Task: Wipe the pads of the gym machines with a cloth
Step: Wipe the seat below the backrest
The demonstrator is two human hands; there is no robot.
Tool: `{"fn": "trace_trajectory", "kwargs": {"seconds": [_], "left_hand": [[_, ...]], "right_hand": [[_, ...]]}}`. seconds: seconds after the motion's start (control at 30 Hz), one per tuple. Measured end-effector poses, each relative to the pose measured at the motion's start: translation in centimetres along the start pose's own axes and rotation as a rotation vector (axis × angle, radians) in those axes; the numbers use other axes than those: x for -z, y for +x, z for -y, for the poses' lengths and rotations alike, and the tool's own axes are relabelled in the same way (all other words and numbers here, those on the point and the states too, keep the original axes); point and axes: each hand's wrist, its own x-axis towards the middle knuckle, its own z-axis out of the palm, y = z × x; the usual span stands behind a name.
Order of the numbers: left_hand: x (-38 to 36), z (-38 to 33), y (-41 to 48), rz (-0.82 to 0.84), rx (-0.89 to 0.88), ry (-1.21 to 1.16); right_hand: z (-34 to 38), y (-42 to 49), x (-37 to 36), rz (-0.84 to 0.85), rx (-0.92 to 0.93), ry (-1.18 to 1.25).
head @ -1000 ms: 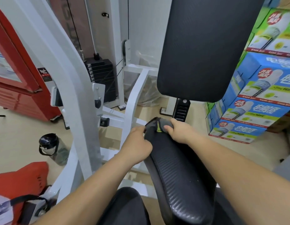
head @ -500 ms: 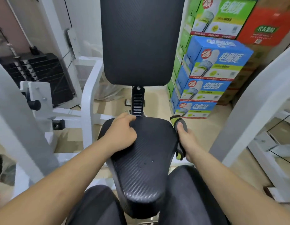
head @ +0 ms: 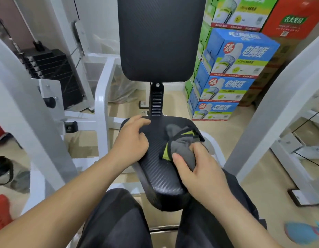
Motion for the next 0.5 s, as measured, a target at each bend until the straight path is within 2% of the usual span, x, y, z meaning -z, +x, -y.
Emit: {"fn": "trace_trajectory", "kwargs": {"seconds": [0.17, 0.27, 0.33, 0.4, 0.43, 0.5], "left_hand": [[1.9, 1.0, -1.0, -0.083, 0.025, -0.043], [3.4, 1.1, -1.8, -0.101, 0.0, -0.044], [3.9, 0.7, -2.9, -0.063, -0.093, -0.035], [3.7, 0.0, -4.5, -0.001, -0.218, -0.058], [3.4, -0.5, -5.2, 0.048, -0.262, -0.064], [2.4, -1.7, -5.9, 0.195, -0.291, -0.038]], "right_hand": [[2.3, 4.8, 0.3, 0.265, -0.014, -0.189], [3.2, 5.5, -0.7, 0.291, 0.074, -0.361], [3.8, 3.5, -1.2, 0.255, 0.196, -0.418], [4.5, 1.0, -0.8, 0.271, 0.298, -0.333], [4.7, 0.7, 0.0, 0.356, 0.289, -0.192], [4.4, 1.8, 2.9, 0.523, 0.156, 0.216]]}}
